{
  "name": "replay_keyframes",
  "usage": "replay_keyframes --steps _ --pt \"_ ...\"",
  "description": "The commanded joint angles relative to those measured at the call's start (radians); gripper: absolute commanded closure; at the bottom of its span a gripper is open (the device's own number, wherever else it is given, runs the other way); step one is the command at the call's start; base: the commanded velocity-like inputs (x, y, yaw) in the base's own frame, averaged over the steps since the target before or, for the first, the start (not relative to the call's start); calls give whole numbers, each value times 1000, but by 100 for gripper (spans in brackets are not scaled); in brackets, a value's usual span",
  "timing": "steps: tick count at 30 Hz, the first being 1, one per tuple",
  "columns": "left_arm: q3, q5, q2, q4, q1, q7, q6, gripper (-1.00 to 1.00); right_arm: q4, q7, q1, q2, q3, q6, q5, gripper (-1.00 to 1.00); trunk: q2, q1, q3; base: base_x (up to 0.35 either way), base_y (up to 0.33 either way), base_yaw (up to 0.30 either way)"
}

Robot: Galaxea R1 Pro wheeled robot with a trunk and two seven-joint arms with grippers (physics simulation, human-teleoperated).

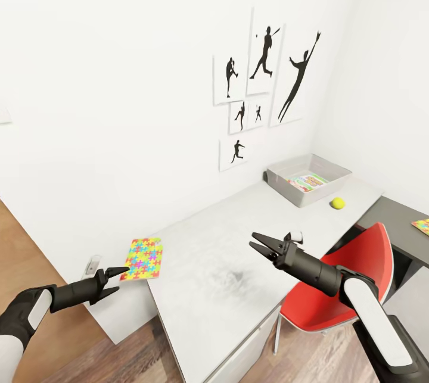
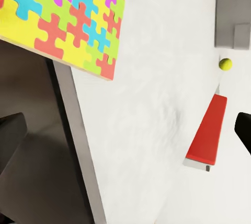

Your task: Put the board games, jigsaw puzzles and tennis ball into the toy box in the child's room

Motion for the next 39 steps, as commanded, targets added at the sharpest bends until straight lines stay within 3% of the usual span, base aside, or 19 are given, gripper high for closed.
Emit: replay_keyframes --steps 1,39 --pt "3 -2 0 0 -1 -3 4 -100 0 3 -1 0 0 2 1 -100 -9 4 -5 0 0 0" --pt "4 -2 0 0 -1 -3 -23 -100 0 4 -1 7 -1 2 1 -100 -275 150 -124 0 0 0"
